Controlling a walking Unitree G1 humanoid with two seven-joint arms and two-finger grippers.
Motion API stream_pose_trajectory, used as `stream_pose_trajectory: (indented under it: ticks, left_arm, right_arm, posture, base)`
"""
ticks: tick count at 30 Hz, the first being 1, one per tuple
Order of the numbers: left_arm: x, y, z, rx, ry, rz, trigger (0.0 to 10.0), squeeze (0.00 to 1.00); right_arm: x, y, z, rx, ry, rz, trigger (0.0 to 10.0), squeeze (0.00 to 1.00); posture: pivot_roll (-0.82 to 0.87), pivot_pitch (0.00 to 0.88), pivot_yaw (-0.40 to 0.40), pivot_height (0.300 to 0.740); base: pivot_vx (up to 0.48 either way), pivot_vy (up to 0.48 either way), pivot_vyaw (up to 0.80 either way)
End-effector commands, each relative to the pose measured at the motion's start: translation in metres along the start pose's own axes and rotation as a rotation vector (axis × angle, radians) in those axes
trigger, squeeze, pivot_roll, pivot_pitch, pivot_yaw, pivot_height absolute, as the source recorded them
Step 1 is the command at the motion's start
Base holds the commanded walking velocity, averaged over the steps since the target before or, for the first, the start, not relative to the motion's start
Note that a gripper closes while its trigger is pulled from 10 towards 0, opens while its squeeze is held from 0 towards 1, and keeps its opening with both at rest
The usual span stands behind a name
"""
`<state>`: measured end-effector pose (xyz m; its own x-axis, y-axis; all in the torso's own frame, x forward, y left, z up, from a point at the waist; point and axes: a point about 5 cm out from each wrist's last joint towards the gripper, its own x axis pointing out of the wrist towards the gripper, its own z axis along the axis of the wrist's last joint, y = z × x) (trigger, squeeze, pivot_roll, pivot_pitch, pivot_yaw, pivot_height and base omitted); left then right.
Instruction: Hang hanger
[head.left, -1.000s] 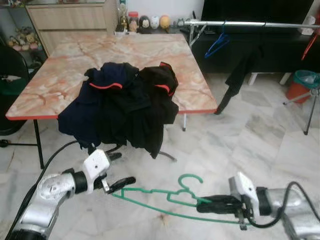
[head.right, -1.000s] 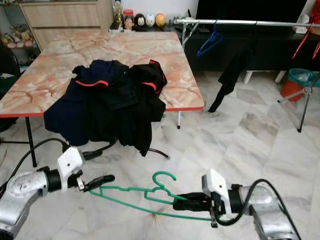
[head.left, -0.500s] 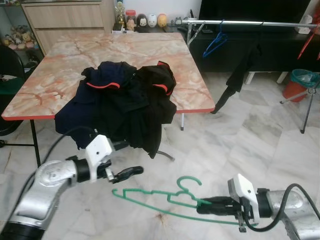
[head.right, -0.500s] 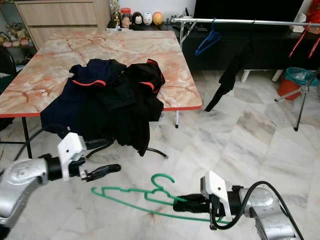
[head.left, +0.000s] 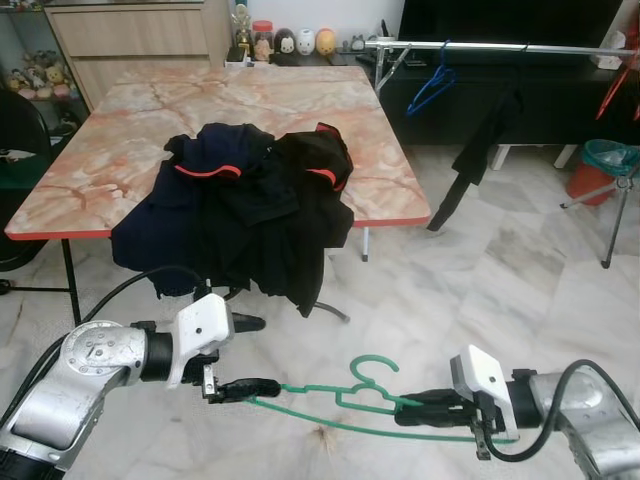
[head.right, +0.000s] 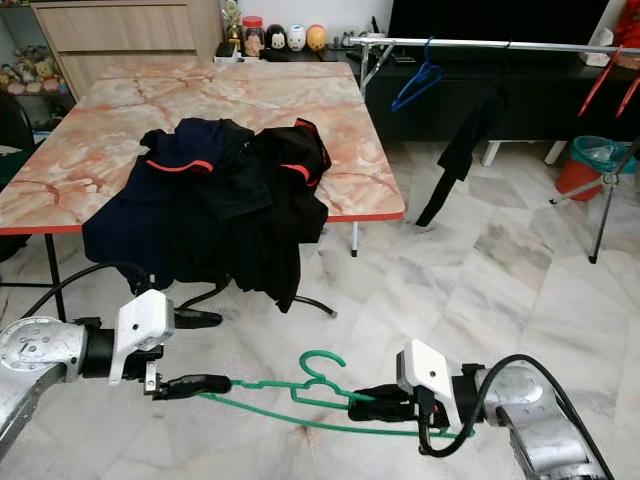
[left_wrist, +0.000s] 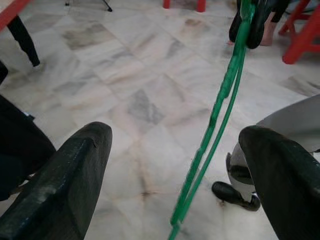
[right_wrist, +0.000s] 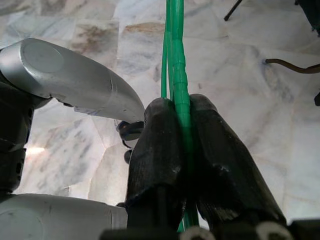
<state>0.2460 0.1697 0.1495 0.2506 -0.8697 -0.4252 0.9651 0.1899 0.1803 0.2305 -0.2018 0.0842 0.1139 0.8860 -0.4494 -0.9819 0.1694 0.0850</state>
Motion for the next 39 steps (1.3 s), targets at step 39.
stream_pose_trajectory:
  ticks: [39]
  left_arm:
    - [0.034, 0.0, 0.015, 0.055, -0.021, -0.103, 10.0, 0.0]
  right_arm:
    - [0.024, -0.004, 0.027, -0.047, -0.094, 0.019, 10.0, 0.0]
  posture:
    - [-0.07, 0.0, -0.021, 0.74]
  base:
    - [0.0, 0.0, 0.0]
